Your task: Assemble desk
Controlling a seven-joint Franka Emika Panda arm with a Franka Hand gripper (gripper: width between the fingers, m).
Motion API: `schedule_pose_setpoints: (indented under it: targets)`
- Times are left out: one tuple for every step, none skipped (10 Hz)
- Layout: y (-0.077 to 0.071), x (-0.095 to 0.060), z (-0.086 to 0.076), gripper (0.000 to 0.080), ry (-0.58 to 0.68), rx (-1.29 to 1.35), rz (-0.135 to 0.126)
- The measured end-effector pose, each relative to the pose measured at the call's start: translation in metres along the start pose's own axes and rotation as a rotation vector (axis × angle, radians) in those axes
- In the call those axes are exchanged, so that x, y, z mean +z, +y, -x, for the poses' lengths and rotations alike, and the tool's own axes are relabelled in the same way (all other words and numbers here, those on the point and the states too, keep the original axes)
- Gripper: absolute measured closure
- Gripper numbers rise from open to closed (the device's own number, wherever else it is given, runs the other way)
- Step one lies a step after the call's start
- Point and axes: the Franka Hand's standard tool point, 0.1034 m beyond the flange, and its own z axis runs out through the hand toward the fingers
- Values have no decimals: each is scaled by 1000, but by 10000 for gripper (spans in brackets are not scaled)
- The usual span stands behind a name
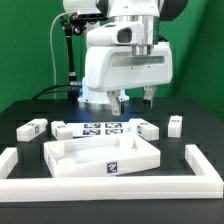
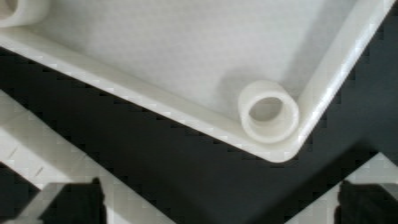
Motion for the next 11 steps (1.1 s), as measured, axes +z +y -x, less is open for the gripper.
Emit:
schedule_pose_setpoints:
  targets:
    - [0, 0, 0, 150, 0, 0, 0]
    - [0, 0, 0, 150, 0, 0, 0]
    - [0, 0, 0, 150, 0, 0, 0]
    - [0, 0, 0, 150, 0, 0, 0]
    - [0, 0, 0, 150, -1, -1, 0]
    - [0, 1, 0, 150, -1, -7, -1]
    - [-2, 2, 13, 150, 12, -140, 13]
    - [-2, 3, 32, 150, 10, -231, 16]
    - [1, 4, 47, 150, 15, -373, 30]
    - [2, 7, 58, 150, 12, -564, 50]
    - [0, 9, 63, 150, 29, -572, 69]
